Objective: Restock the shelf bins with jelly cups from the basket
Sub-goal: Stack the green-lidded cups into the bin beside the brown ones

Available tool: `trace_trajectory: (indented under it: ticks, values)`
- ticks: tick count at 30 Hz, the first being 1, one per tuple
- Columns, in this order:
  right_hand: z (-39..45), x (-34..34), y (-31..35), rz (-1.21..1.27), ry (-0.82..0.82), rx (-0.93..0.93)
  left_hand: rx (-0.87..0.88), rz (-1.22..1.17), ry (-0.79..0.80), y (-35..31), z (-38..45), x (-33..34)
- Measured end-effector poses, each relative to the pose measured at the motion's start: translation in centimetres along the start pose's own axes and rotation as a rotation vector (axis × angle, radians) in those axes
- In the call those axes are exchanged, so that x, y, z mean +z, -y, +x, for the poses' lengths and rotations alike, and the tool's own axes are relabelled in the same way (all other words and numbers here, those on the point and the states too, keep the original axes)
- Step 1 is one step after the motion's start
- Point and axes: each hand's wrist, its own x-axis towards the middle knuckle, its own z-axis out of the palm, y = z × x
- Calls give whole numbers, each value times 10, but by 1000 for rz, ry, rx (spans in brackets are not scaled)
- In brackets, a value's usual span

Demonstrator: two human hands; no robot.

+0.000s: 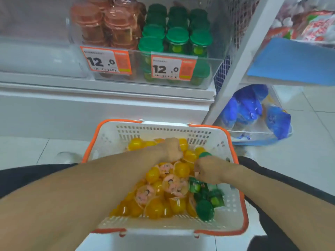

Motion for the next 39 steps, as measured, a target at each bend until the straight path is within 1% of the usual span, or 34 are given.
trace_trajectory:
  ticks: [1,3,5,8,9,12,13,17,19,21,26,28,30,32,34,35,37,38,39]
  values:
    - [0,21,-4,8,58,35,-28,12,26,-2,2,18]
    - [1,60,-12,-9,102,102,-53,19,84,-2,5,55]
    - [-2,83,-13,-67,141,154,-41,53,128,0,8,89]
    - [-10,86,-7,-157,25,123,-6,157,105,6,11,121]
    - [-10,85,-8,-152,-13,127,9,186,88,8,11,127]
    - [-8,83,-20,2,-103,208,76,229,42,11,13,136]
    - [-7,82,-25,18,-80,223,92,201,24,13,16,139]
    - [-14,76,-32,-34,116,205,121,77,-51,18,25,148]
    - [-15,72,-31,-74,161,186,120,7,-115,21,27,149]
    - [-13,66,-31,-114,192,174,123,-80,-143,25,29,149]
    - [-7,43,-29,-99,297,149,86,-531,13,32,26,120]
    - [-8,27,-33,3,291,164,39,-745,106,40,19,97]
    - [-12,3,-35,203,278,203,-17,-1082,210,48,4,74]
    - [-22,-27,-33,517,240,243,-52,-1412,289,53,-10,53]
    - [-35,-55,-27,861,178,184,-14,-1640,370,53,-24,31]
    - [-40,-67,-25,984,128,129,-1,-1723,403,50,-30,19]
    - [-52,-91,-20,1092,-5,13,17,-1774,448,39,-40,-4]
    - [-58,-103,-16,1118,-71,-41,41,-1715,462,33,-44,-15]
    - [-62,-113,-12,1148,-136,-91,70,-1605,479,25,-48,-27]
